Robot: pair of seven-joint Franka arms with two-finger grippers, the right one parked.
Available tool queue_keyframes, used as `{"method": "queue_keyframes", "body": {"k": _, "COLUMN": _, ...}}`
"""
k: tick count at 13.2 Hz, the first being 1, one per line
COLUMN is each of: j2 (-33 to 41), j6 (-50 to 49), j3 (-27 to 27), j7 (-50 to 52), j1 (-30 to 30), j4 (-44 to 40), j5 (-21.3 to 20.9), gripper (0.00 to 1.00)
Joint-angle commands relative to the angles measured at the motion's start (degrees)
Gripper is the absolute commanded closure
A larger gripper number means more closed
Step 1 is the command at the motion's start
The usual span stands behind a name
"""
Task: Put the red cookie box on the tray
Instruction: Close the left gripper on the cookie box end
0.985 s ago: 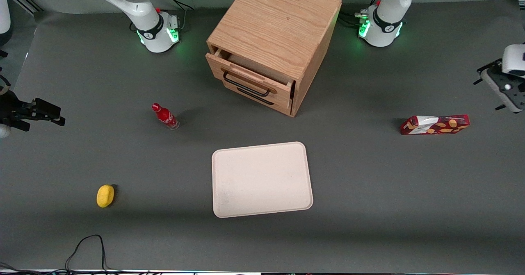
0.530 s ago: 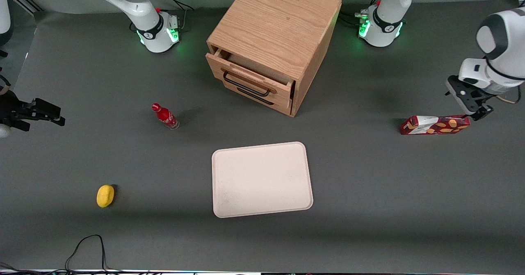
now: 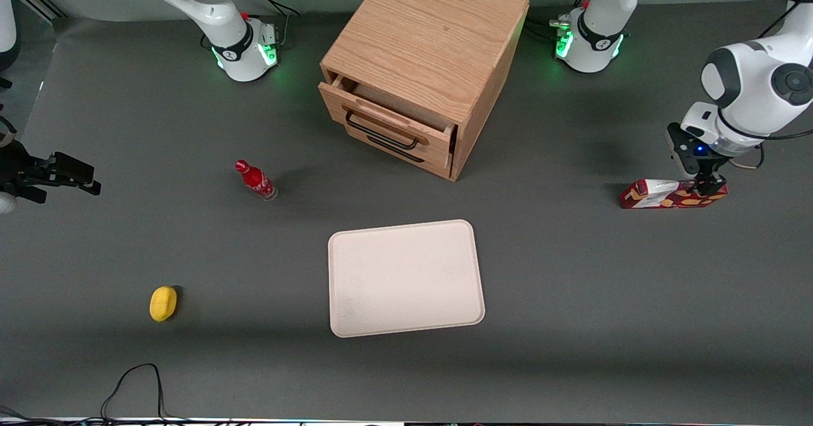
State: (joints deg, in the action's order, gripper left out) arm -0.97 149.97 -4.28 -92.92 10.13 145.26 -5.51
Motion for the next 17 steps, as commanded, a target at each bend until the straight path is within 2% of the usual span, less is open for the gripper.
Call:
{"method": "queue_keyframes", "body": {"k": 1, "j2": -3.1, "j6": 4.4, "j3": 0.2, "j7": -3.2, "j1": 0.8, "j4": -0.1, "j5": 0.2, "gripper": 0.0}}
{"method": "queue_keyframes", "body": {"k": 6, "j2": -7.9, "j6": 10.2, "j3": 0.2, "j7": -3.3, "j1": 0.8, "j4": -0.9, "j5": 0.2, "gripper": 0.01}}
{"method": "queue_keyframes", "body": {"k": 8, "j2": -9.4, "j6": 10.4, "j3": 0.3, "j7": -3.2, "j1": 0.8, "j4": -2.1, "j5": 0.2, "gripper": 0.07}}
{"method": "queue_keyframes", "body": {"k": 9, "j2": -9.5, "j6": 10.5, "j3": 0.3, "j7": -3.1, "j1": 0.7, "j4": -2.3, "j5": 0.3, "gripper": 0.47}}
{"method": "queue_keyframes", "body": {"k": 10, "j2": -9.5, "j6": 10.6, "j3": 0.3, "j7": -3.1, "j1": 0.8, "j4": -2.3, "j5": 0.9, "gripper": 0.99}}
{"method": "queue_keyframes", "body": {"k": 17, "j2": -10.2, "j6": 11.3, "j3": 0.3, "j7": -3.0, "j1": 0.7, "j4": -3.1, "j5": 1.2, "gripper": 1.0}}
